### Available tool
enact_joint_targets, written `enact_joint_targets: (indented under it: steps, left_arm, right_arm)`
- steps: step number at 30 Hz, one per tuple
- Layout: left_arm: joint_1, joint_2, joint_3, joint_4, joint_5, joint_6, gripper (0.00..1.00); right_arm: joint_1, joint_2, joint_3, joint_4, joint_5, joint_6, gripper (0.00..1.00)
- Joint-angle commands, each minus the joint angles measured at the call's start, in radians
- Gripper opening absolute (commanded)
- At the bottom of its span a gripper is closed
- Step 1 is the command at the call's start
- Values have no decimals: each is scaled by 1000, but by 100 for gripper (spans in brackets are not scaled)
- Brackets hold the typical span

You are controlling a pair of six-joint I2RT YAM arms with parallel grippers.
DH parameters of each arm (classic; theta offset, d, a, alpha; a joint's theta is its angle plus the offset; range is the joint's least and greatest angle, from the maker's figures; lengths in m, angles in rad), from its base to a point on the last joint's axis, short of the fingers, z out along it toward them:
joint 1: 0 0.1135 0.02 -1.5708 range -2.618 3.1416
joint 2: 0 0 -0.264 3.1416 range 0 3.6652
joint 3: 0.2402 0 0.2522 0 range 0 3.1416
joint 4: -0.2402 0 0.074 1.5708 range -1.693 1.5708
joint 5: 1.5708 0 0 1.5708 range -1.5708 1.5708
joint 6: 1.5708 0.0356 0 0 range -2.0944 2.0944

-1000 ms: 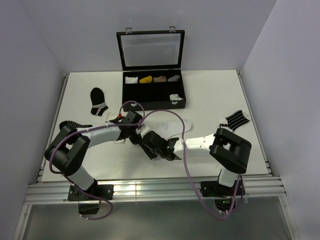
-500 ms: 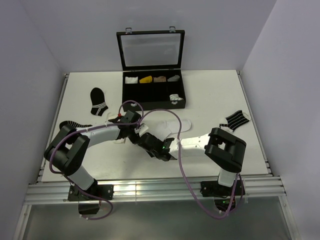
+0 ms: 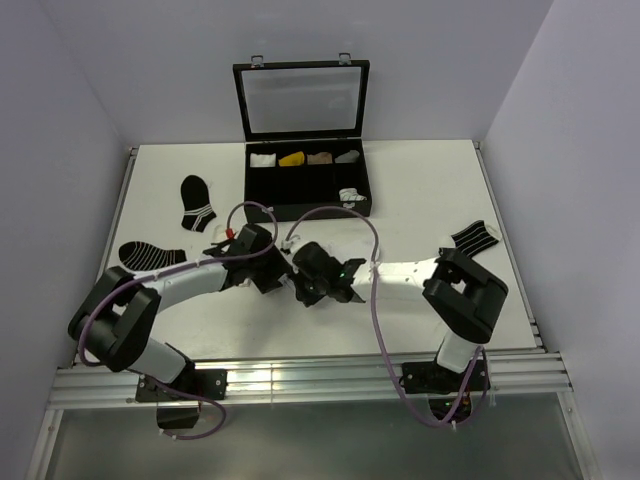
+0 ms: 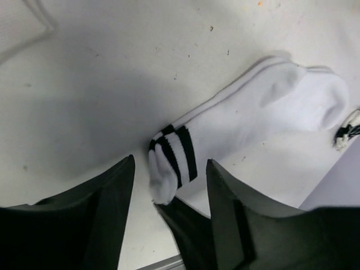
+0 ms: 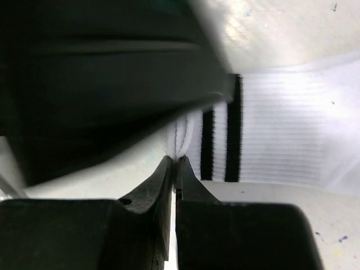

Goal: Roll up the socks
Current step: Roll the sock at the center of the board.

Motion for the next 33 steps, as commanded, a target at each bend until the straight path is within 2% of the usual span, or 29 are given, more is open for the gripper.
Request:
enact_joint_targets:
  steps: [1, 4, 9, 13, 24, 33]
  left_arm:
    - [1, -103, -57, 79, -43, -25, 62]
    - [3, -178, -122, 121, -101, -25, 70]
    - [3, -241, -221, 254, -85, -10, 67]
    - [3, -226, -284, 351, -57, 1, 65]
    - [-4, -94, -272, 429, 17, 33, 57]
    - [-5, -105, -281, 423, 0, 37, 46]
  right_arm:
    - [-110, -48, -34, 48, -235, 81, 0]
    - [-178, -26, -61, 120, -402, 129, 0]
    - [-296, 32, -108, 284, -664, 228, 0]
    - [-356, 89, -157, 427, -804, 322, 0]
    - [-414, 173, -145, 497, -870, 410, 0]
    - [-437, 207, -137, 489, -883, 414, 0]
